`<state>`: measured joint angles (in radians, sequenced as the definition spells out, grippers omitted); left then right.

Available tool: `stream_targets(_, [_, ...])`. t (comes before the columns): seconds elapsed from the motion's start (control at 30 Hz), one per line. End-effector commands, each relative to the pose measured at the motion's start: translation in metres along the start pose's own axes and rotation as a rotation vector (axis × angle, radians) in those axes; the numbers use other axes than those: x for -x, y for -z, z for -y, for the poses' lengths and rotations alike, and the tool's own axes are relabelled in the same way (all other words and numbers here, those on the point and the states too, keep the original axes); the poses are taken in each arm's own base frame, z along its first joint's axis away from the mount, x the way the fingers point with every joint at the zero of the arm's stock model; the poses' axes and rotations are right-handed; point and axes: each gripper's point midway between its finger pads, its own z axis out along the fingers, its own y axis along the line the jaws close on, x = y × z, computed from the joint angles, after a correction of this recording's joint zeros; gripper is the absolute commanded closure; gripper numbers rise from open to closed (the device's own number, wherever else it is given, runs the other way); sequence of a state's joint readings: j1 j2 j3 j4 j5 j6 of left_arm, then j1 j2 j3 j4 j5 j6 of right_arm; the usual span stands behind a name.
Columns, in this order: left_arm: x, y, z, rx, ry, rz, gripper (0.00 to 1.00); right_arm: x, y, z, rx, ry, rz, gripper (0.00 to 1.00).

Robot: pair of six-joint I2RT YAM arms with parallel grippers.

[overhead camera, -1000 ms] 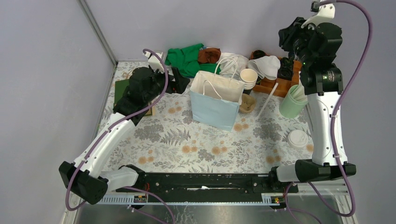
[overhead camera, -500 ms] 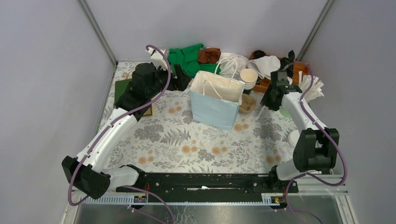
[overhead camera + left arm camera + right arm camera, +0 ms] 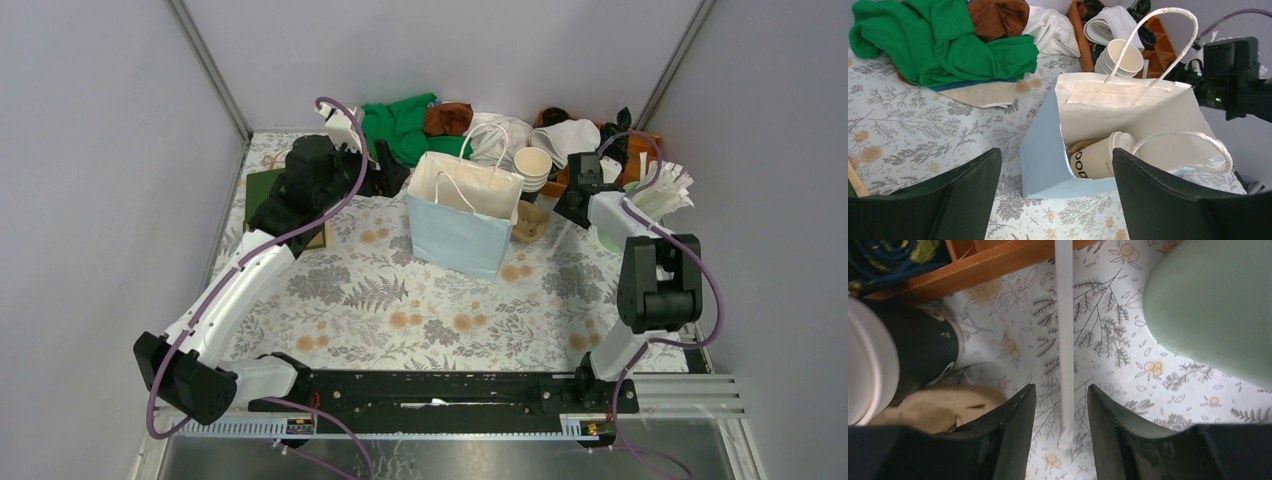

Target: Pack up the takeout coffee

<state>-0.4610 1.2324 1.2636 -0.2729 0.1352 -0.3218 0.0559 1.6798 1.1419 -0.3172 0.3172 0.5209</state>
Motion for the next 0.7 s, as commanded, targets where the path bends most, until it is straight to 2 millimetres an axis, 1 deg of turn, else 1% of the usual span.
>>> stream_targets(0.0, [0.03, 0.008, 0.009, -0.024, -0.016, 0.071, 0.15, 0.029, -0.023, -0.004, -0.054, 0.007, 0.096, 0.49])
stream_targets(0.13, [0.03, 0.008, 0.009, -0.017, -0.012, 0.066, 0.14, 0.028, -0.04, -0.002, -0.092, 0.035, 0.089, 0.47])
stream_targets(0.3, [0.031, 0.009, 0.008, -0.007, -0.015, 0.064, 0.14, 0.023, -0.062, 0.002, -0.143, 0.055, 0.077, 0.49])
stream_targets(0.33, [0.031, 0.009, 0.008, -0.007, -0.015, 0.064, 0.14, 0.023, -0.066, 0.001, -0.146, 0.059, 0.076, 0.51])
stream_targets(0.4, [0.032, 0.009, 0.008, -0.006, -0.014, 0.065, 0.14, 0.027, -0.068, 0.0, -0.154, 0.058, 0.081, 0.59])
stream_targets(0.47, [0.034, 0.01, 0.008, -0.004, -0.016, 0.067, 0.14, 0.033, -0.065, -0.002, -0.155, 0.057, 0.09, 0.69])
stream_targets(0.53, [0.035, 0.009, 0.008, -0.002, -0.015, 0.068, 0.14, 0.043, -0.056, -0.004, -0.146, 0.05, 0.114, 0.78])
stream_targets(0.6, [0.036, 0.009, 0.008, -0.003, -0.012, 0.071, 0.14, 0.056, -0.041, -0.006, -0.127, 0.041, 0.145, 0.83])
stream_targets(0.67, [0.036, 0.008, 0.009, -0.007, -0.01, 0.072, 0.14, 0.069, -0.022, -0.006, -0.113, 0.032, 0.175, 0.85])
